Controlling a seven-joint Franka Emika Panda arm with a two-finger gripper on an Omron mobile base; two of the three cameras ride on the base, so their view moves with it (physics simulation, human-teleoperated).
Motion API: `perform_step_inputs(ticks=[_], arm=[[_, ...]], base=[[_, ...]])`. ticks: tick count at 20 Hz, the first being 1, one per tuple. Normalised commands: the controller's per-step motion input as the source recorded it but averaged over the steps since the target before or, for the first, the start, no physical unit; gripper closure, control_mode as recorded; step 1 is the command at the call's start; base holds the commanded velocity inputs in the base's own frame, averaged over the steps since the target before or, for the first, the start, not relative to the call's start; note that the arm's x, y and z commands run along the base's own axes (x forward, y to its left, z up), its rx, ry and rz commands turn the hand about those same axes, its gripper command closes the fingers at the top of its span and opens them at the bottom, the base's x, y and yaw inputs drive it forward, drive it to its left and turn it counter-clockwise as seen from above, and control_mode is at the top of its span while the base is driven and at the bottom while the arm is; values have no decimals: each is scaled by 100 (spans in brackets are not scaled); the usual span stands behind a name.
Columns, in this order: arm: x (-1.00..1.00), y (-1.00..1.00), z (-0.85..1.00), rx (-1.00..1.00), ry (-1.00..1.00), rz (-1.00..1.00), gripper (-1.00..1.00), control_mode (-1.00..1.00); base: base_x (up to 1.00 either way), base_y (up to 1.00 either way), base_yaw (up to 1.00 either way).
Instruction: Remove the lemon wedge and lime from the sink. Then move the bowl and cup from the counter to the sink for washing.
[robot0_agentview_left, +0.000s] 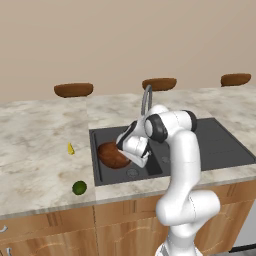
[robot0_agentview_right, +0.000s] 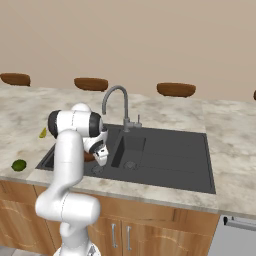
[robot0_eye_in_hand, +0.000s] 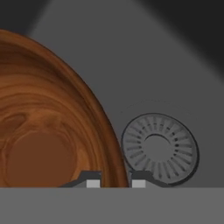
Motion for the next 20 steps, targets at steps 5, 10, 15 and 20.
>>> perform_step_inputs(ticks=[5,10,15,20], arm=[[0,4,1,-8,1,0,100,-100],[6,16,-5,-11,0,-1,100,-100],[6,13,0,-4,9,0,100,-100],[8,6,9,0,9,0,-100,-100]], base=[[0,0,0],[0,0,0],[0,0,0],[0,0,0]])
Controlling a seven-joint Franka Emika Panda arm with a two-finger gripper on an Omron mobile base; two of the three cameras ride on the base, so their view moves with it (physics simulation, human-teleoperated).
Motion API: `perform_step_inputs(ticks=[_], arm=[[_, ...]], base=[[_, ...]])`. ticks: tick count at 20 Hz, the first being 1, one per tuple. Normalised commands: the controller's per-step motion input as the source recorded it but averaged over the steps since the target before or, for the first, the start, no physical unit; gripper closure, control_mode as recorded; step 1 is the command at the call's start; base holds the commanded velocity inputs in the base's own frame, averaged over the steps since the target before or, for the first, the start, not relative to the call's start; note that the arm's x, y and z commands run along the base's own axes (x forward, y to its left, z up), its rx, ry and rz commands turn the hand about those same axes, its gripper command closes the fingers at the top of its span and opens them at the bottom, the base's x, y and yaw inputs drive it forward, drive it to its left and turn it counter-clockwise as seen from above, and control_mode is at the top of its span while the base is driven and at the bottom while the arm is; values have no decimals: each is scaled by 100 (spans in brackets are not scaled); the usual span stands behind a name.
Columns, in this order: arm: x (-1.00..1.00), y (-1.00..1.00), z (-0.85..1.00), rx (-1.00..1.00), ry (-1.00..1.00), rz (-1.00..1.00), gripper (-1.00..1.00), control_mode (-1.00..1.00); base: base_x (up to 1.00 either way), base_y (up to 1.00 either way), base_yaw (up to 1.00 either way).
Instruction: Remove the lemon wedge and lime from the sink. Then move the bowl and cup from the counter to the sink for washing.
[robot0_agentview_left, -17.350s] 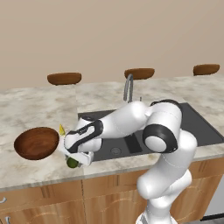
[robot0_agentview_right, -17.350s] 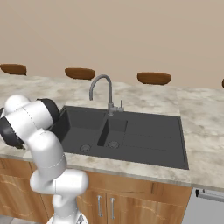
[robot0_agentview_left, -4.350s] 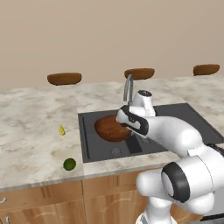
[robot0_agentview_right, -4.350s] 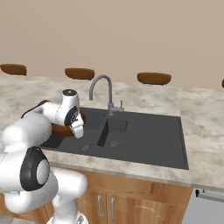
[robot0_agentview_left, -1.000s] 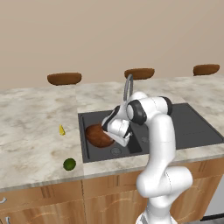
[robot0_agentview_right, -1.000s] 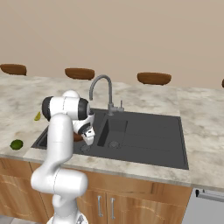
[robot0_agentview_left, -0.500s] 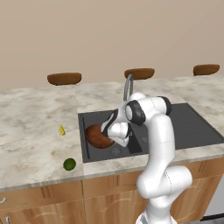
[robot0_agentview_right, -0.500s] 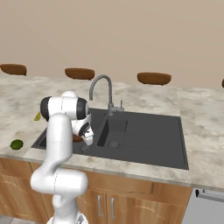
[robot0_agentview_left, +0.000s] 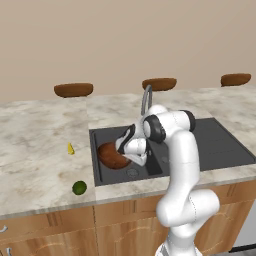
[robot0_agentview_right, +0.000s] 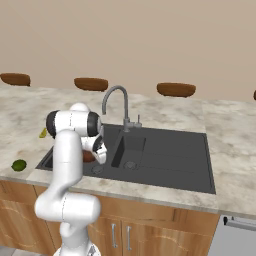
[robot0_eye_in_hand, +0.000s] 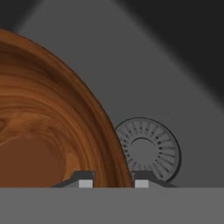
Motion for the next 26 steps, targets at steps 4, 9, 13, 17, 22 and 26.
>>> perform_step_inputs(ticks=[4,9,13,17,22,26], arm=[[1,1,24,0,6,0,-100,-100],[0,4,35,0,3,0,-100,-100],[-1,1,42,0,0,0,-100,-100],[-12,0,32,0,0,2,-100,-100],[-24,0,25,0,-6,17,-100,-100],[-22,0,37,0,-9,21,-100,-100]], base=[[0,0,0],[0,0,0],[0,0,0],[0,0,0],[0,0,0],[0,0,0]])
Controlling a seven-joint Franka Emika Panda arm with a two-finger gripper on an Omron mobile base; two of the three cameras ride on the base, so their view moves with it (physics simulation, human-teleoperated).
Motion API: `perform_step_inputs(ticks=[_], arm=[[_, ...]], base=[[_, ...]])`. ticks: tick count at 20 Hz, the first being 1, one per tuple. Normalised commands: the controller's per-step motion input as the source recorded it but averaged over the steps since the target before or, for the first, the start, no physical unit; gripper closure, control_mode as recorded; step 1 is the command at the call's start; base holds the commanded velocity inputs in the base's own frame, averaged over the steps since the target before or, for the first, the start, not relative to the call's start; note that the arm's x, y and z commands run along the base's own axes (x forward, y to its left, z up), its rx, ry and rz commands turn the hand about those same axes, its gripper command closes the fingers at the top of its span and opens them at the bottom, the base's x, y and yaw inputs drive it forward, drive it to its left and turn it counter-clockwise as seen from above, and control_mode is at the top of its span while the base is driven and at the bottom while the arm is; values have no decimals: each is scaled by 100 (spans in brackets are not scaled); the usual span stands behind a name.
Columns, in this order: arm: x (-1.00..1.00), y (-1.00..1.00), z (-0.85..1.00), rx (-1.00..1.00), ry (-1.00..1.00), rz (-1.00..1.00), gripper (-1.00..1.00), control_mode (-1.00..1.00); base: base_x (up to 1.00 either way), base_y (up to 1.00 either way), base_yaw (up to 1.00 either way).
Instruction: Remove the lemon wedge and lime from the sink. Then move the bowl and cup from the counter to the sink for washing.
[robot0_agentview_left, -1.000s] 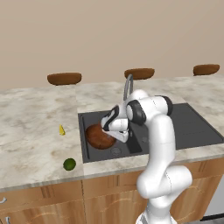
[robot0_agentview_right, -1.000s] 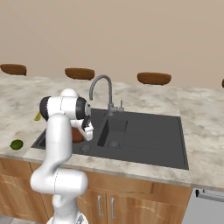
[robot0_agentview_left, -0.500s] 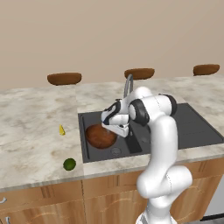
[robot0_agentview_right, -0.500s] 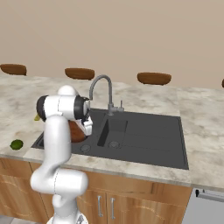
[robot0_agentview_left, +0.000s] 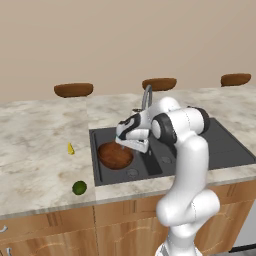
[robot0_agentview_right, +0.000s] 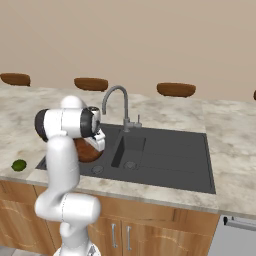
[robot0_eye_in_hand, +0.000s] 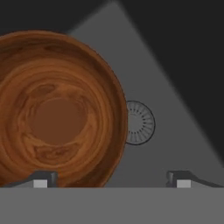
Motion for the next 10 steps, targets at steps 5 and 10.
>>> perform_step_inputs(ticks=[5,10], arm=[[-27,0,38,-5,-3,13,-100,-100],[-28,0,38,-8,-1,11,-100,-100]], base=[[0,0,0],[0,0,0]])
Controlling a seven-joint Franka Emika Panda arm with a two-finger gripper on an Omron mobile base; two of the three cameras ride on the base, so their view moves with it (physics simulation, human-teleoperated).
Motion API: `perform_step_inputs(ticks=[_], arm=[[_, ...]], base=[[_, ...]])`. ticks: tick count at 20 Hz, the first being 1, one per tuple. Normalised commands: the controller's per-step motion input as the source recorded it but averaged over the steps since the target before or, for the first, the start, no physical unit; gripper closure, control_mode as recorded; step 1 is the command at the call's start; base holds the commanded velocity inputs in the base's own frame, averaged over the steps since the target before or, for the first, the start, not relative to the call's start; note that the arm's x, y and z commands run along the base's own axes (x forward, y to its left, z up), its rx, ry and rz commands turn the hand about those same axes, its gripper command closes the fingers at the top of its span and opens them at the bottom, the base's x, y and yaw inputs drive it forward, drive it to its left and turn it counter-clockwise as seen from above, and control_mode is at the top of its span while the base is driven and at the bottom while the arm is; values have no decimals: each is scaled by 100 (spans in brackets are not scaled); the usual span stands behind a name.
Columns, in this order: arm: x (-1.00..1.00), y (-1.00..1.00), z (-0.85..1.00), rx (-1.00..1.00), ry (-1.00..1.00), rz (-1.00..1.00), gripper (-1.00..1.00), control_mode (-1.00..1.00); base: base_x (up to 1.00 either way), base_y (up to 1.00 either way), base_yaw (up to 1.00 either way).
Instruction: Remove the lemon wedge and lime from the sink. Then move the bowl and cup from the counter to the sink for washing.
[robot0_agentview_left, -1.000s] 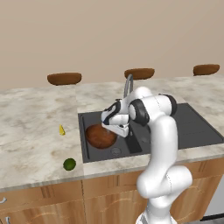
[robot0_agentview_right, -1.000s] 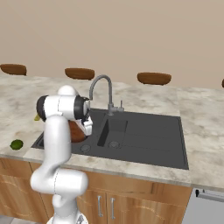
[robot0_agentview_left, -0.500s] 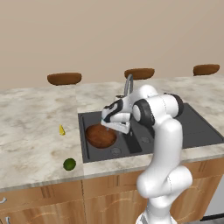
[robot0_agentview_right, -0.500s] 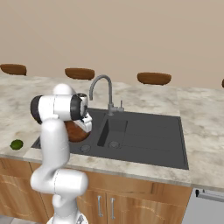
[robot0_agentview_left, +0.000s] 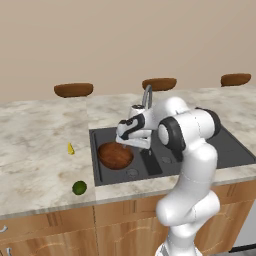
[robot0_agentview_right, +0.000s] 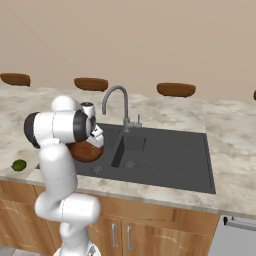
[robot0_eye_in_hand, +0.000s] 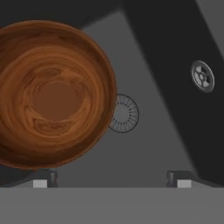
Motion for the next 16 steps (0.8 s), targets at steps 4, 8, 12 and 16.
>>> perform_step_inputs(ticks=[4,8,12,16], arm=[[-28,0,36,-4,0,5,-100,-100],[-32,-2,31,0,0,1,-100,-100],[-37,-7,29,0,-3,6,-100,-100],[-23,-1,23,-1,1,7,-100,-100]], base=[[0,0,0],[0,0,0],[0,0,0],[0,0,0]])
